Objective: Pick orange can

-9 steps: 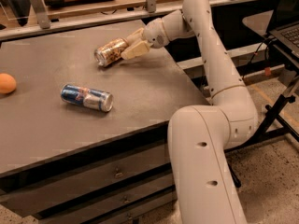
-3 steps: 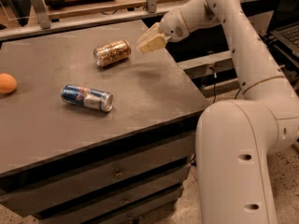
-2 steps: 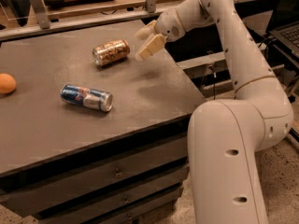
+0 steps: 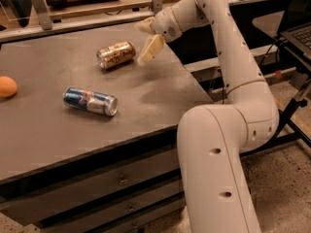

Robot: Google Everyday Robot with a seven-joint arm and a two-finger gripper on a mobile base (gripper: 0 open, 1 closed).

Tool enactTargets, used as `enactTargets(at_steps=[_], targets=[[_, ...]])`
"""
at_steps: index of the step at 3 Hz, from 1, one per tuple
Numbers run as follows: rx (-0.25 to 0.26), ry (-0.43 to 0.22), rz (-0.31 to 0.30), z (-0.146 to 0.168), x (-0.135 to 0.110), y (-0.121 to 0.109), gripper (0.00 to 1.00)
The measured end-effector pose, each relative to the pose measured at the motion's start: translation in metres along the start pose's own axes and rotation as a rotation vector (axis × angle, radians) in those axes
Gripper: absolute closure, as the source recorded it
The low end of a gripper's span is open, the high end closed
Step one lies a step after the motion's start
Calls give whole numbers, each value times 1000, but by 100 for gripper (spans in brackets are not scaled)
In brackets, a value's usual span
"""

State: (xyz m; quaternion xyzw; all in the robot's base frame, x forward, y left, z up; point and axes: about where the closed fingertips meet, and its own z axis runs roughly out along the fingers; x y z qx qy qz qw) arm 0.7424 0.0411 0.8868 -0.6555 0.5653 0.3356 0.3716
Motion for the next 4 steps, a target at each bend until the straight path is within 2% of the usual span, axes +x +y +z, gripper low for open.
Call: enactTargets(at_steps=[4], targets=[[-45,25,-44,42,3,-9,0]])
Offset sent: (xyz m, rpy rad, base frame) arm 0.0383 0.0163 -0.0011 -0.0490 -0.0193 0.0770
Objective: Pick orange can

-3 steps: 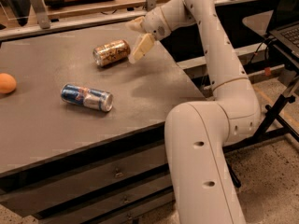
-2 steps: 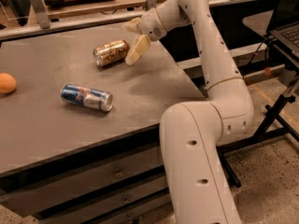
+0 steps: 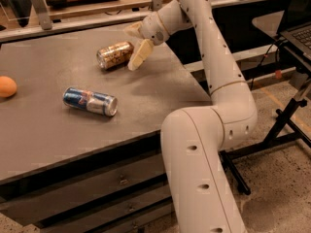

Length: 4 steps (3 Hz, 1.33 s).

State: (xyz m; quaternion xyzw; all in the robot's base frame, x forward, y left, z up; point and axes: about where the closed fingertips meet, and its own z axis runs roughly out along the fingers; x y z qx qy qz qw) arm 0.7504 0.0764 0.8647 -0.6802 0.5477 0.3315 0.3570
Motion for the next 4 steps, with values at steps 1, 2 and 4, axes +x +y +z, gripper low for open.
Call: enactTargets(at_steps=[1,2,4], targets=[[-10,7,5,5,6,0,0],[-42,-6,6,11,9,6,18],[-70,-33,10,11,10,13,73]])
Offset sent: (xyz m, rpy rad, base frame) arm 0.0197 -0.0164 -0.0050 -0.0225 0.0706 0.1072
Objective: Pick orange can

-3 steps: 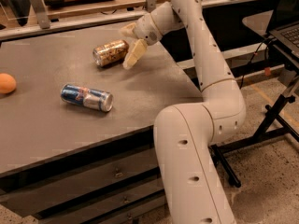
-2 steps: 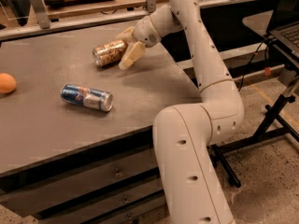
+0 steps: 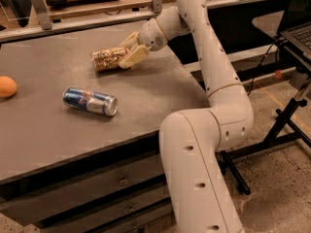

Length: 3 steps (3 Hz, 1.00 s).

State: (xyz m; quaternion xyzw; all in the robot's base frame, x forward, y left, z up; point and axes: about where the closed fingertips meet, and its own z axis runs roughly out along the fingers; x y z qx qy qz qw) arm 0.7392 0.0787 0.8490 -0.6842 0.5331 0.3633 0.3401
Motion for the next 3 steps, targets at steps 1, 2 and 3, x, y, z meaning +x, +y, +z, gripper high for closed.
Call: enactTargets(at_steps=[1,2,3], targets=[[47,-4,4,-19,-10,-2,95],[114,6,23,-53,-30,0,100],[113,-2,34,-65,-51,11,100]])
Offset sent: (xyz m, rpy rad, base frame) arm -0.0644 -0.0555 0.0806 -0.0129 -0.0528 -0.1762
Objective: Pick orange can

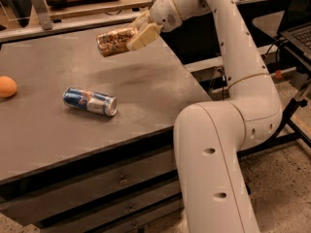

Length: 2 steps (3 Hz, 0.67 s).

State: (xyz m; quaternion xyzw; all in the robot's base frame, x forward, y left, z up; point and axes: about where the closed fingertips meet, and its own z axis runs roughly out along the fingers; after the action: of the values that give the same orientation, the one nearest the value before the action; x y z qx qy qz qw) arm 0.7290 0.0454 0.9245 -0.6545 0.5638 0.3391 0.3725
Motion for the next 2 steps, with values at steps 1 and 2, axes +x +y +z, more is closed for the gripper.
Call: enactTargets(at_steps=[1,2], targets=[[-24,-15,10,-3,-15,13,100],[-47,-53,10,0,-24,26,100]])
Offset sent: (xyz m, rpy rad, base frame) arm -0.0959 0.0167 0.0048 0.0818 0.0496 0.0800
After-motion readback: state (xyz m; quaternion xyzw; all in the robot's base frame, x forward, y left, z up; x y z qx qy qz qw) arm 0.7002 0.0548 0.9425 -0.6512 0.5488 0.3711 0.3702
